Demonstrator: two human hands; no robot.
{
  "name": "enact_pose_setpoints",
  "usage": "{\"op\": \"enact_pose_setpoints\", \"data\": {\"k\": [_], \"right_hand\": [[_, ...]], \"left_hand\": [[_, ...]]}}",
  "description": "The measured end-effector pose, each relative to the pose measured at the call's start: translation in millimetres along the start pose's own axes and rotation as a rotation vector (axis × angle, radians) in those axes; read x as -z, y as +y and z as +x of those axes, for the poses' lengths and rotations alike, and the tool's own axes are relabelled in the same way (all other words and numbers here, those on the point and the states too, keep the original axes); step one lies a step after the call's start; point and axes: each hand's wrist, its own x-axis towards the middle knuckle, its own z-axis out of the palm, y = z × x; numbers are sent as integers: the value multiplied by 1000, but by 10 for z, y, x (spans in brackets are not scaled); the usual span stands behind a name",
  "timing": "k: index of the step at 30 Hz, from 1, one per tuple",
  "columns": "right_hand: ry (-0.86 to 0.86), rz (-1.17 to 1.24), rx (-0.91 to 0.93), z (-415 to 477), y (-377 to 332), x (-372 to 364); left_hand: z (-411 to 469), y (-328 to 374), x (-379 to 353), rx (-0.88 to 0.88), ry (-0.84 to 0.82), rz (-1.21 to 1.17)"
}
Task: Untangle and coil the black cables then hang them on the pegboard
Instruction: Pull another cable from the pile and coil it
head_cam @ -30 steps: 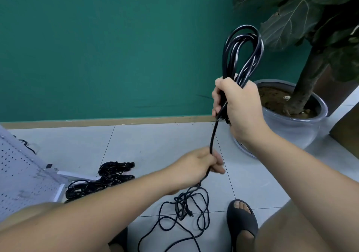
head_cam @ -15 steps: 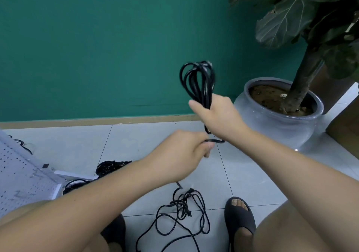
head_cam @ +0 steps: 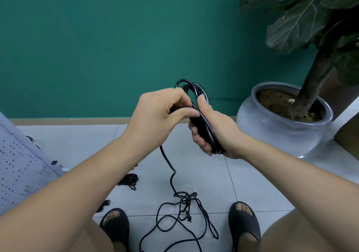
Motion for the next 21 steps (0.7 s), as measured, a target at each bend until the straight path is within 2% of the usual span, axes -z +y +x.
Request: {"op": "enact_pose_setpoints", "data": {"k": [3,6,10,17,21], "right_hand": [[-19,-69,66,2,-3,45],[-30,-273,62,-8,5,110],[-52,-489,2,-33,37,90],[-92,-457,106,-106,-10,41],[-44,-441,177,-129,-8,21]], "left_hand": [[21,-50,39,-115,23,97],[43,-111,83,-230,-9,186],[87,-160,153,-206,10,221],[95,-188,104,-60,143,211],[65,-118,-35,294,52,-240]]}}
